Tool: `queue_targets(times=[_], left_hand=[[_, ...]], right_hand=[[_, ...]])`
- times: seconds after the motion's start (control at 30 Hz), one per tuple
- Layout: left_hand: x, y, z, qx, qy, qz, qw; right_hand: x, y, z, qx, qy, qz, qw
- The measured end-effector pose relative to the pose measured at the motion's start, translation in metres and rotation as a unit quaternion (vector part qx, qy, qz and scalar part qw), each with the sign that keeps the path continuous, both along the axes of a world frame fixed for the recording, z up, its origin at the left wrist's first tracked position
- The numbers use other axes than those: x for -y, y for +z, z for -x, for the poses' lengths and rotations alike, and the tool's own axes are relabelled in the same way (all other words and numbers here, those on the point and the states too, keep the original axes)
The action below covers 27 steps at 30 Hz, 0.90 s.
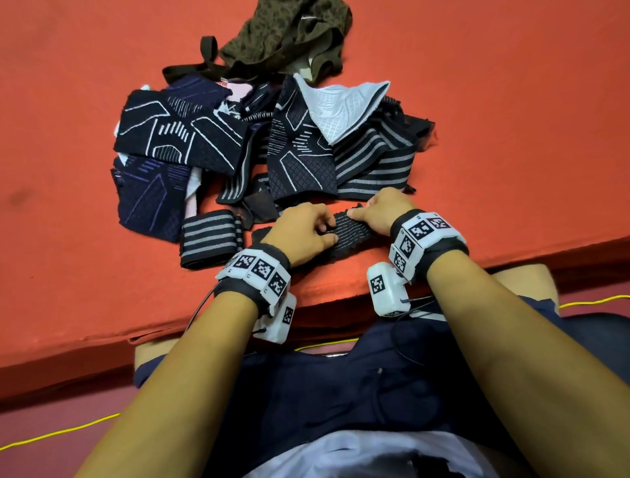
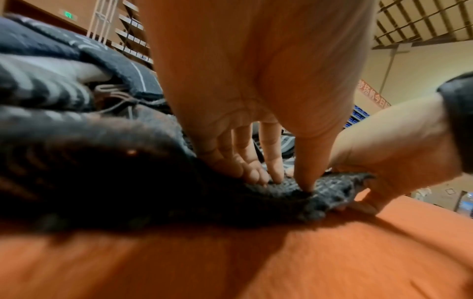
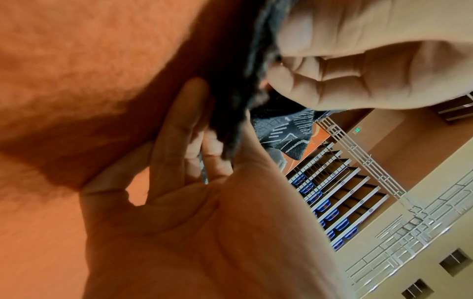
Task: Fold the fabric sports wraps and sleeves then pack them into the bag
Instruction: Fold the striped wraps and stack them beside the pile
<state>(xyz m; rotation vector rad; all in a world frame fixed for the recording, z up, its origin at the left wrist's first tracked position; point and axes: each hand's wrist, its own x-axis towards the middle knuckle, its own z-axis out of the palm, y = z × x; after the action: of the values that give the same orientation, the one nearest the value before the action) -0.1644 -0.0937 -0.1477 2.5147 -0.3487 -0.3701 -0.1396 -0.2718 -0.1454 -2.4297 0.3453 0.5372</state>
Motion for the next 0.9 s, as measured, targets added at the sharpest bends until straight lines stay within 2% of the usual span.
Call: queue_targets(times=[0.17,0.37,0.67,0.9], left_hand=[[-0.003,-0.012,0.007,0.002,0.009,0.016,1.0],[-0.005,-0.016,0.008,0.009,0.021,0.025,0.999],[-0.002,-0.018,0.015,0.007,0.019,0.02,1.0],[0.0,-0.018,0.014,0.002,0.025,0.022,0.999]], right_hand=[[0.003,0.001,-0.004,-0.025,0.022,-0.018,0.999],[0.014,0.009,-0.008,-0.113,-0.016,-0.156,0.981],[0.007,0.004,-0.008,-0.078,-0.028,-0.136,0.987],[-0.001,0.007,-0.007,-0.045,-0.019,-0.072,0.996]])
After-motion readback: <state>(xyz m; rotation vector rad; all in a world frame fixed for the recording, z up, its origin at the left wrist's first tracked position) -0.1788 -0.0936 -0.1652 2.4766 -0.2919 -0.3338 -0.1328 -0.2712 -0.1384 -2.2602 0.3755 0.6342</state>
